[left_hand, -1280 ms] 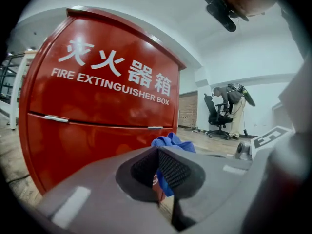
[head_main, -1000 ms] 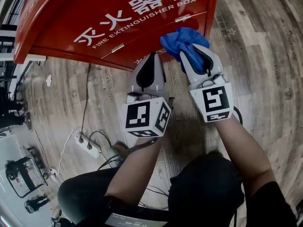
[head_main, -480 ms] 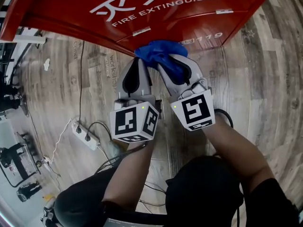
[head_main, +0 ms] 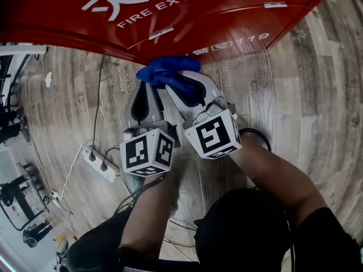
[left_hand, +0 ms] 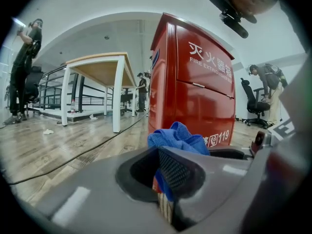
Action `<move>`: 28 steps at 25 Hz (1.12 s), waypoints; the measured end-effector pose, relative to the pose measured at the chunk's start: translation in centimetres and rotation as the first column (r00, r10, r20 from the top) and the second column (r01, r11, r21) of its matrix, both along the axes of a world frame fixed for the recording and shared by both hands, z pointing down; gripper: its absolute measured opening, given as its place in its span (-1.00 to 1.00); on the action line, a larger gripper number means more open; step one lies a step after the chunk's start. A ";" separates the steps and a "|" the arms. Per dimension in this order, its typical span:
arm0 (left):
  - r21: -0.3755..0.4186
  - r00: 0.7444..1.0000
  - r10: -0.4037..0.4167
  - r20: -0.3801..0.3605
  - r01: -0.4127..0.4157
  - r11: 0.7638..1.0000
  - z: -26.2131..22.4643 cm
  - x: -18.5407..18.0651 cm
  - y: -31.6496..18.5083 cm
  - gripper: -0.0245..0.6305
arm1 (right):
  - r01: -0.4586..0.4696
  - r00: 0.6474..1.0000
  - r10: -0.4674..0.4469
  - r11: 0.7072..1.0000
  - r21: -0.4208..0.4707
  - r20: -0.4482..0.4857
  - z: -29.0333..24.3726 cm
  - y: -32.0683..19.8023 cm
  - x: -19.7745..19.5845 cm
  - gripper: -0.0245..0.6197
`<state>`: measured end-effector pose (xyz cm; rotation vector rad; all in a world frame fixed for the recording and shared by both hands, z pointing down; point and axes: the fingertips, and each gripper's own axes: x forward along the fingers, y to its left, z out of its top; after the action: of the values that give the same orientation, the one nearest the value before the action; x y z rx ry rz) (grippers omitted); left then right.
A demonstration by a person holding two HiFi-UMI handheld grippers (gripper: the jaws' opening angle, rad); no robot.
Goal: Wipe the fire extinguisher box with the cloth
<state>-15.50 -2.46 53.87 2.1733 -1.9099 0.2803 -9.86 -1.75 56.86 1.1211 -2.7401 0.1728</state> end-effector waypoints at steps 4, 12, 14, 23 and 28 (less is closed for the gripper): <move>-0.013 1.000 0.031 -0.005 -0.031 0.999 1.0 2.0 -0.5 -0.92 | -0.032 0.999 0.032 0.999 0.004 -0.006 0.5 -0.3 2.1 -0.56; -0.037 0.985 0.168 -0.030 -0.169 0.985 3.3 10.7 -1.7 -0.92 | -0.196 0.980 0.196 0.980 -0.021 -0.026 2.8 -1.3 11.6 -0.56; -0.036 0.974 0.223 -0.040 -0.225 0.974 3.4 13.5 -2.1 -0.93 | -0.250 0.968 0.250 0.968 -0.026 -0.027 3.1 -1.6 14.3 -0.56; -0.071 0.919 0.391 -0.047 -0.393 0.917 4.5 24.1 -2.3 -0.93 | -0.395 0.918 0.393 0.918 -0.035 -0.052 4.6 -1.9 24.3 -0.57; -0.117 0.895 0.443 -0.045 -0.446 0.888 5.6 25.7 -0.8 -0.93 | -0.422 0.906 0.420 0.906 -0.031 -0.057 5.3 -1.9 27.2 -0.57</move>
<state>10.25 -3.23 59.42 2.4915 -1.3176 0.4437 17.29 -3.65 62.20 1.6679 -2.4003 0.2536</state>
